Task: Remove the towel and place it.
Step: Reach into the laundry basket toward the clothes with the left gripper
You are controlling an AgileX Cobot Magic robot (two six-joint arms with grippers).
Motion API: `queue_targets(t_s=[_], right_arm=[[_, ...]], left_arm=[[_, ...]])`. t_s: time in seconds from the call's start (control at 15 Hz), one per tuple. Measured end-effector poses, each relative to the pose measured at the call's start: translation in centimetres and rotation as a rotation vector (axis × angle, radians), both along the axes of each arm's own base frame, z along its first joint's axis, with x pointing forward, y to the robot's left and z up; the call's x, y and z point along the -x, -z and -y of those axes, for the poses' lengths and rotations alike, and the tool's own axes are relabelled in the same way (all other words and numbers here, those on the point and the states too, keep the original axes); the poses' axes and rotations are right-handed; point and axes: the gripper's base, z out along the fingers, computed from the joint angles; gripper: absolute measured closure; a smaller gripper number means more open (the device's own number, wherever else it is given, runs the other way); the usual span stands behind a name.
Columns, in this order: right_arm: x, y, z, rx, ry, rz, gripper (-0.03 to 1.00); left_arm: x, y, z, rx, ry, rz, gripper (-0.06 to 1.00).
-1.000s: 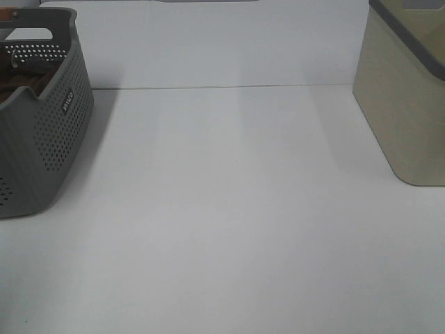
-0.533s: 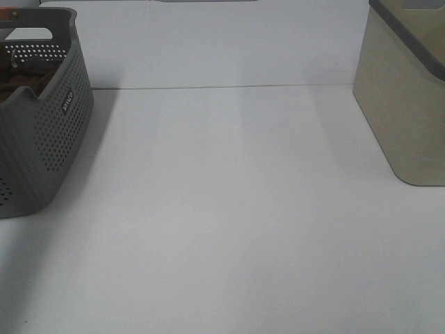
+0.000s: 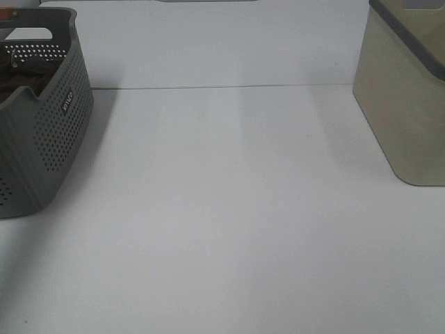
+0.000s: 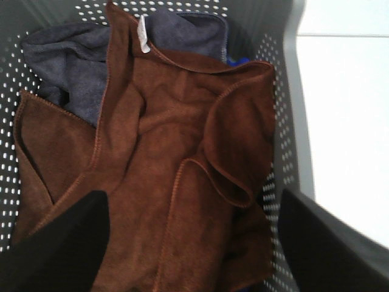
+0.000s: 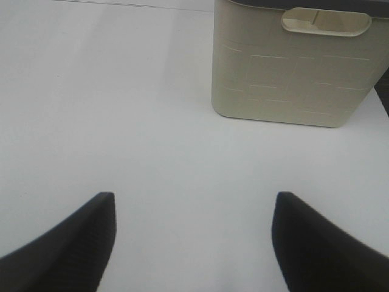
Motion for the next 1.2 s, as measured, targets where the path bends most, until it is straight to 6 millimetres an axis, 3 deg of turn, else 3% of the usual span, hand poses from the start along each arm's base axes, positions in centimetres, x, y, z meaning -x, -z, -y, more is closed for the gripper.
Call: queue_targets(t_s=[0.2, 0.53, 0.67, 0.93, 1.2], right_arm=[[0.0, 0.0, 0.0, 0.000, 0.000, 0.000, 0.28], [0.0, 0.0, 0.0, 0.000, 0.000, 0.000, 0.28], [0.0, 0.0, 0.0, 0.000, 0.000, 0.000, 0.28], [0.0, 0.0, 0.0, 0.000, 0.000, 0.000, 0.28], [0.0, 0.0, 0.0, -0.001, -0.001, 0.000, 0.28]], left_arm=[[-4.5, 1.0, -3.3, 0.006, -0.081, -0.049, 0.21], [-8.7, 3.2, -7.4, 0.006, -0.162, -0.025, 0.21], [-10.1, 4.6, -7.8, 0.004, -0.165, -0.029, 0.21], [-12.8, 9.3, -8.4, -0.005, -0.165, -0.058, 0.21], [-14.1, 11.7, -8.7, -0.015, -0.161, -0.009, 0.21]])
